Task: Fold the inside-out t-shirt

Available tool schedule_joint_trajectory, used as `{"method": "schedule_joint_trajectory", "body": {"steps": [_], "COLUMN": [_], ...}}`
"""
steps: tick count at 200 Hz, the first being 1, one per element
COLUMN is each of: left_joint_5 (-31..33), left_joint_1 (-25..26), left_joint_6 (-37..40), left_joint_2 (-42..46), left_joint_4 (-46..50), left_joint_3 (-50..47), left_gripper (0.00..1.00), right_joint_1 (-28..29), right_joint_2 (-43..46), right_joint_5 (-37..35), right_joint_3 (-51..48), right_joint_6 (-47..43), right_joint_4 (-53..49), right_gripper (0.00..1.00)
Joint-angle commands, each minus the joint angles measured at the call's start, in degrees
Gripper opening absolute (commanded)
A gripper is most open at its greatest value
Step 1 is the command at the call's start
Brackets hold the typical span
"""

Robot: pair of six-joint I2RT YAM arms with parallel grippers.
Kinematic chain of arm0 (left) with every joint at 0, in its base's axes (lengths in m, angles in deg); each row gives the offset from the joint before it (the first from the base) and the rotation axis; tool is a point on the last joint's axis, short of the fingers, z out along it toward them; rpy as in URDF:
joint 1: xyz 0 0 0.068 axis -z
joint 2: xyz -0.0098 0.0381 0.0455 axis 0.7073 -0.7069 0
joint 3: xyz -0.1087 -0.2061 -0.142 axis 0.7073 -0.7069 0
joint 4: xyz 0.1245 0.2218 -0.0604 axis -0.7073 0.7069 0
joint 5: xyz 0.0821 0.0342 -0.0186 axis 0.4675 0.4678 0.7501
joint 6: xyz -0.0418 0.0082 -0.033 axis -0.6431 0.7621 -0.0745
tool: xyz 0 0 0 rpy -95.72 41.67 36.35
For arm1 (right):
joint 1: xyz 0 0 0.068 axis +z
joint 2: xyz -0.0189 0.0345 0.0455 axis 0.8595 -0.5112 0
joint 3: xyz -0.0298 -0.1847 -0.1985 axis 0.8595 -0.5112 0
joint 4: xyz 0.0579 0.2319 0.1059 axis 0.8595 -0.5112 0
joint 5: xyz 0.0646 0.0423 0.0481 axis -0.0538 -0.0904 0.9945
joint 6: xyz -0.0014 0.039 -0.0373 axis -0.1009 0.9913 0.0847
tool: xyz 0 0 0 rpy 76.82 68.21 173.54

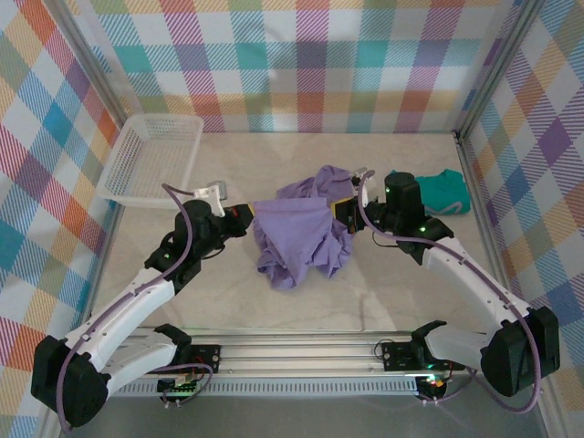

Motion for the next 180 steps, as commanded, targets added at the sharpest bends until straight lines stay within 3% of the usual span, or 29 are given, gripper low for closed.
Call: {"method": "schedule_joint_trajectory", "body": {"steps": [1, 31, 50, 75, 92, 104, 129, 180], "left_joint_5": [-0.17, -3.9, -3.04, 3.1, 6.55, 8.54, 10.72, 12.6], "left_joint_1": [-0.94, -0.92, -1.01, -2.34, -4.07, -5.52, -7.78, -10.62], "left_joint_6": [4.02, 2.4, 1.31, 1.13, 2.05, 3.03, 5.44, 6.63], "left_joint_2": [0.98, -2.64, -2.49, -0.12, 1.7, 2.46, 2.01, 1.68], "left_joint_4": [1.15, 0.76, 0.36, 6.45, 12.84, 17.95, 27.4, 32.53], "left_joint_3": [2.72, 2.16, 1.68, 4.74, 8.83, 12.77, 20.48, 26.8], "left_gripper": [0.0, 0.0, 0.0, 0.0, 0.0, 0.0, 0.0, 0.0], "right_joint_1": [-0.43, -0.43, -0.43, -0.43, -0.43, -0.52, -2.12, -2.36], "right_joint_2": [-0.98, -4.56, -6.95, -9.85, -8.54, -8.3, -15.68, -37.89], "right_joint_5": [4.62, -1.76, -4.53, -6.38, -13.98, -19.92, -26.03, -16.57], "right_joint_3": [-0.52, 2.87, 3.63, 6.8, 7.16, 7.44, 11.67, 26.71], "right_joint_6": [3.46, 2.57, 1.29, -1.26, -3.03, -4.23, -3.3, -3.89], "right_joint_4": [5.3, -2.95, -6.76, -14.22, -16.61, -17.45, -18.34, -19.02], "right_gripper": [0.0, 0.0, 0.0, 0.27, 0.55, 0.62, 0.66, 0.64]}}
